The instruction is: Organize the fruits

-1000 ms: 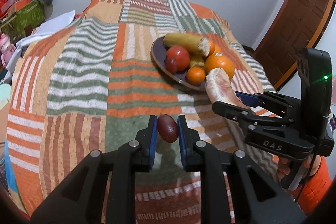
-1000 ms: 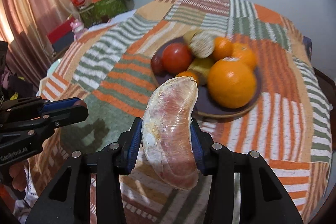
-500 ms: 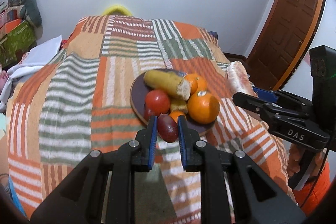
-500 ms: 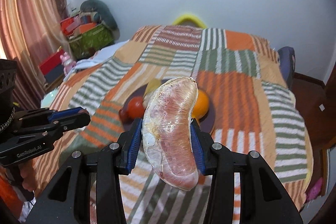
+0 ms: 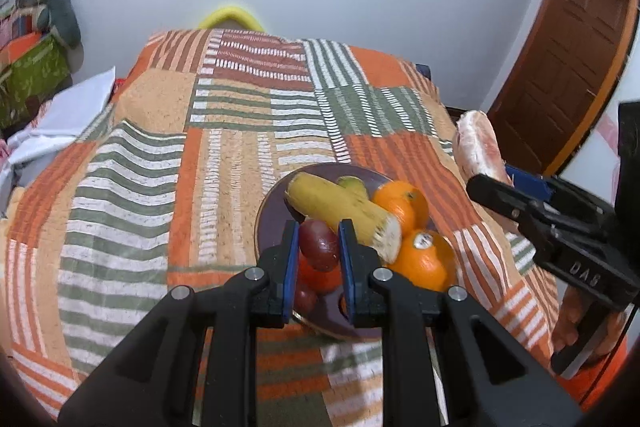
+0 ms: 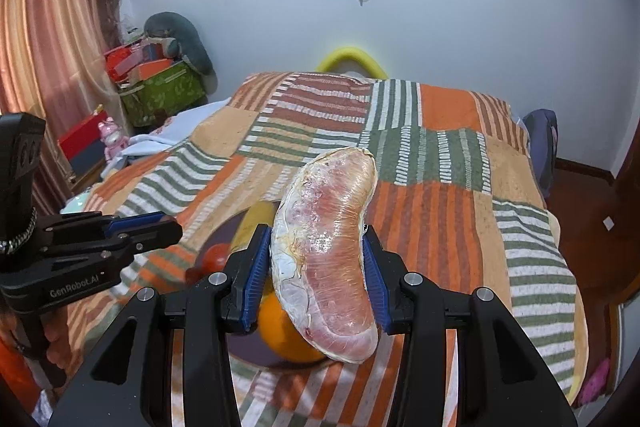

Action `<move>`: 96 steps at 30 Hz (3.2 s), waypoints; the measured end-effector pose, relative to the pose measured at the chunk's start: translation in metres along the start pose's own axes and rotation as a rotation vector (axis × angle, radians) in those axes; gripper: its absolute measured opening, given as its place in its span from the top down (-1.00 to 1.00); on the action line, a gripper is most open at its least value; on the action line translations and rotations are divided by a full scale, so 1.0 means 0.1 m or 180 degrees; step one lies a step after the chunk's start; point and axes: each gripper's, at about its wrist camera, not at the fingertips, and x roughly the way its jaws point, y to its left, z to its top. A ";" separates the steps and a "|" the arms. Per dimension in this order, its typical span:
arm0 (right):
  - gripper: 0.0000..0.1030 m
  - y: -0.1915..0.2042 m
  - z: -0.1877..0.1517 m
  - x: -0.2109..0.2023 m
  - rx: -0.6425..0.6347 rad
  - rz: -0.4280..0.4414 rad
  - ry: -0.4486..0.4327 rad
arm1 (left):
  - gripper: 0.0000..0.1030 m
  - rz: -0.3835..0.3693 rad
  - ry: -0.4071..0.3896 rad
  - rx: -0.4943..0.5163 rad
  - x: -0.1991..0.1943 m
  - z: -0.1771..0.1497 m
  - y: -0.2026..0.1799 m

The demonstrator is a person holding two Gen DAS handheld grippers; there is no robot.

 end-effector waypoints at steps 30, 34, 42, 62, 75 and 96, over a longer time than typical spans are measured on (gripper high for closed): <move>-0.19 -0.12 -0.13 0.50 0.0124 0.0157 0.0395 | 0.28 0.0017 0.0364 -0.0263 0.66 0.04 0.28; -0.18 -0.12 -0.12 0.36 0.0128 0.0130 0.0332 | 0.27 0.0028 0.0316 -0.0261 0.48 0.04 0.25; -0.19 -0.06 0.02 -0.25 0.0107 0.0082 0.0004 | 0.27 0.0032 -0.0082 -0.0125 -0.30 0.08 0.00; -0.45 0.50 -0.11 -2.34 0.0003 -0.0015 -0.1365 | -0.15 0.0188 -0.1635 0.0390 -2.87 -0.47 -0.96; -0.99 0.69 -0.33 -2.57 -0.0069 -0.0195 -0.1582 | -0.67 0.0254 -0.1839 0.0462 -3.22 -0.80 -1.11; -1.00 0.69 -0.42 -2.61 -0.0028 -0.0258 -0.1543 | -0.98 0.0318 -0.1897 0.0467 -3.21 -0.90 -1.13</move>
